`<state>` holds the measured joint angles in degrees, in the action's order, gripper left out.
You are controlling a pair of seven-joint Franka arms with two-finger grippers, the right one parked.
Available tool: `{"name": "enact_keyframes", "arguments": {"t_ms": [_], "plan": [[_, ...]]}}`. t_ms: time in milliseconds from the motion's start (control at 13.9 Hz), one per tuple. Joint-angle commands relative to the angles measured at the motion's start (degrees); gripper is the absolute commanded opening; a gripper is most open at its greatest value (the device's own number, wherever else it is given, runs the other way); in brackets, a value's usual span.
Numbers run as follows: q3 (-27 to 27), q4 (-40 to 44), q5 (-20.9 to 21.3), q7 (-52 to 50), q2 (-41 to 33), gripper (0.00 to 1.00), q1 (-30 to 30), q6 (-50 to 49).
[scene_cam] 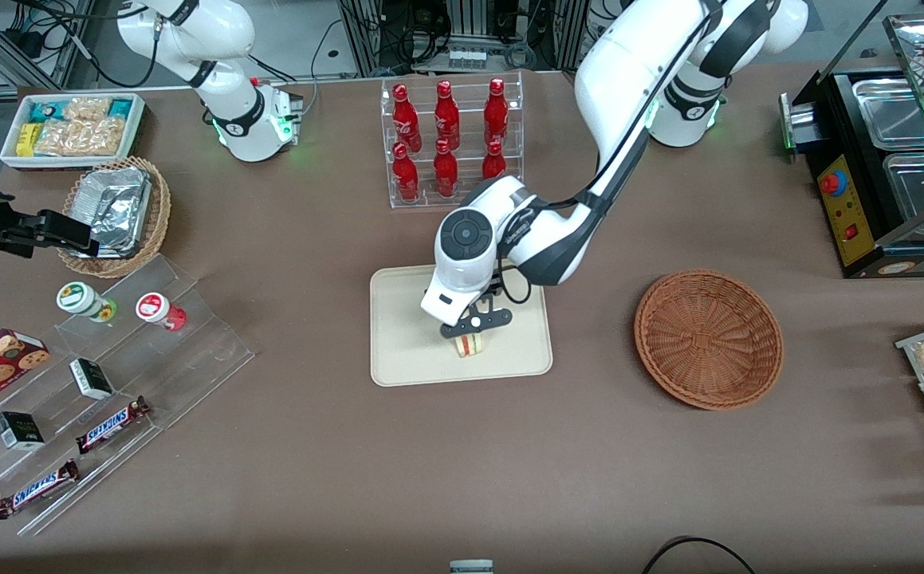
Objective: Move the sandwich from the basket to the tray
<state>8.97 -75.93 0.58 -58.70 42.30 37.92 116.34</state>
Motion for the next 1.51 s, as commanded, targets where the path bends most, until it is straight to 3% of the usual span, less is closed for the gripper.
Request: {"name": "enact_keyframes", "arguments": {"t_ms": [0, 216, 360, 720, 1368, 1440], "plan": [[-2.8, 1.6, 0.2, 0.0, -3.4, 1.00, 0.2, -5.2], [-6.8, -1.6, 0.6, 2.6, -8.6, 1.00, 0.1, -8.9], [-10.4, -2.9, -0.1, 9.8, -10.8, 1.00, 0.1, -10.9], [-19.4, -6.9, -5.6, 25.0, -15.4, 1.00, 0.2, -11.6], [-19.9, -7.1, -5.6, 26.2, -18.6, 1.00, 0.0, -16.1], [-18.1, -7.2, -5.6, 26.3, -19.2, 1.00, -4.0, -16.2]]}}
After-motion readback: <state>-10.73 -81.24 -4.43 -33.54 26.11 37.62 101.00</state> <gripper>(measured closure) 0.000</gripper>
